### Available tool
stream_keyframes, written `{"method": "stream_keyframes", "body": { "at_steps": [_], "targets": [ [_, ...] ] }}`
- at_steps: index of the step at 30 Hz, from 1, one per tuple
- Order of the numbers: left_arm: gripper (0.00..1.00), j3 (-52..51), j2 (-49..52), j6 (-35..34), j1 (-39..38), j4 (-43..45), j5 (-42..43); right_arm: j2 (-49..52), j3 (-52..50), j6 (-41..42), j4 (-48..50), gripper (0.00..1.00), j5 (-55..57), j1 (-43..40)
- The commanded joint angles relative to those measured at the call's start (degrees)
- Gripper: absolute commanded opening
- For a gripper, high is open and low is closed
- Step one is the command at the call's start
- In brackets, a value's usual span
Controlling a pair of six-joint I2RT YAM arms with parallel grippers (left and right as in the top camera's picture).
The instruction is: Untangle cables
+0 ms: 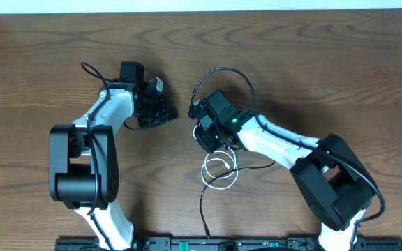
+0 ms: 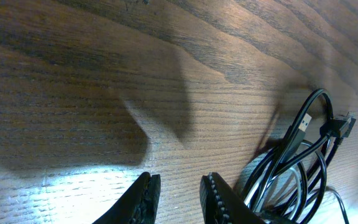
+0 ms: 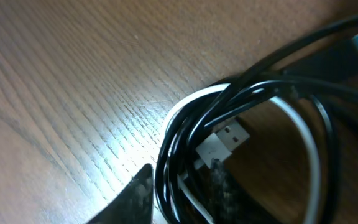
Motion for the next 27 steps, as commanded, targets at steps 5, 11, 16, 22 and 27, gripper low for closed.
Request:
{"method": "stream_keyframes", "body": {
  "at_steps": [5,11,16,22,27],
  "targets": [
    [0.28,0.50,-1.27,0.55,-0.13,0.04,0.76,0.42,-0.09,3.17,0.24,0.08,-1.92,-0.02],
    [0.28,0.50,-1.27,0.55,-0.13,0.02,0.76,0.44,-0.15,4.28,-2.29,0.19,-1.90,0.00],
    [0.28,0.50,-1.27,0.55,-0.13,0.02,0.79,0.52,-0.70,4.28,-2.25,0.29,-1.84,0.92],
    [0.26,0.50,-1.29,0.57,-0.11,0.00,0.79,0.52,-1.16,4.26,-2.25,0.20,2.25,2.21],
    [0.24,0.50,-1.29,0.57,1.07,0.02,2.89,0.52,-1.25,4.26,-2.29,0.15,2.23,2.43]
  ]
}}
